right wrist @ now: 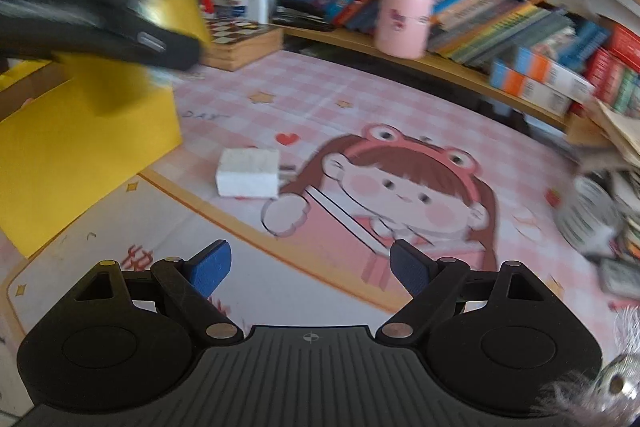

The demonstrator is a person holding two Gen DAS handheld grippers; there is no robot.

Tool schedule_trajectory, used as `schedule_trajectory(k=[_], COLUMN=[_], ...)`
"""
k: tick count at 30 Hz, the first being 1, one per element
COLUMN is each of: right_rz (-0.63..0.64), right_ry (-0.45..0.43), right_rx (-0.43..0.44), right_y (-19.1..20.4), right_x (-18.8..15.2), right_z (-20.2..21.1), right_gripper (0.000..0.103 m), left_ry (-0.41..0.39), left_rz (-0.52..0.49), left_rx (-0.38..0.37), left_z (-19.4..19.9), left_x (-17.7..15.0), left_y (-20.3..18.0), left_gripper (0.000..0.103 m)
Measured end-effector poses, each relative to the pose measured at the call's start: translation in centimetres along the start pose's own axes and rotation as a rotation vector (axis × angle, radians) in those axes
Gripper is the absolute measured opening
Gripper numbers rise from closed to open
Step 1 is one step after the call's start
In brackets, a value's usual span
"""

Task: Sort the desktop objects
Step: 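Lower the right gripper onto the white charger plug and close it, then carry the tape roll with the left gripper while the right gripper carries the charger to the yellow box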

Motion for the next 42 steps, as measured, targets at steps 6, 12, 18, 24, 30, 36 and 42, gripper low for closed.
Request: schedule_trajectory(k=[6, 12, 18, 24, 30, 36, 42], right_rz=[0.032, -0.006, -0.051, -0.034, -0.056, -0.105, -0.134], right_ry=[-0.002, 0.025, 0.055, 0.035, 0.04, 0.02, -0.012], right_rx=[0.084, 0.113, 0.11, 0.096, 0.097, 0.078, 0.058], right_y=[1.6, 2.5, 2.4, 2.6, 2.3, 1.1, 0.0], right_x=[2.4, 3.8, 3.9, 4.3, 4.5, 4.3, 3.8], right_z=[-3.9, -7.6, -9.8, -10.4, -10.0, -7.6, -3.9], right_gripper=[0.086, 0.086, 0.086, 0.076, 0.062, 0.062, 0.062], left_ry=[-0.036, -0.032, -0.017, -0.022, -0.021, -0.035, -0.048], left_rz=[0.034, 0.079, 0.083, 0.089, 0.077, 0.06, 0.043], left_rx=[0.067, 0.1, 0.084, 0.069, 0.042, 0.011, -0.017], left_z=[3.7, 4.8, 5.0, 5.3, 5.6, 6.0, 6.8], left_x=[0.7, 0.1, -0.5, -0.5, -0.5, -0.3, -0.4], left_y=[1.4, 2.4, 2.6, 2.5, 1.9, 1.1, 0.1], left_gripper=[0.085, 0.085, 0.085, 0.085, 0.085, 0.085, 0.085])
Point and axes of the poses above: each gripper's, at about its wrist camera, not at the fingertips, and z roughly against the way its jaws point, y to its left, x to its top, the point moved 7 cm from there along -z, roughly the way its jaws point, and after that the axes turned 2 degrees about y, right-handed, at the moved point
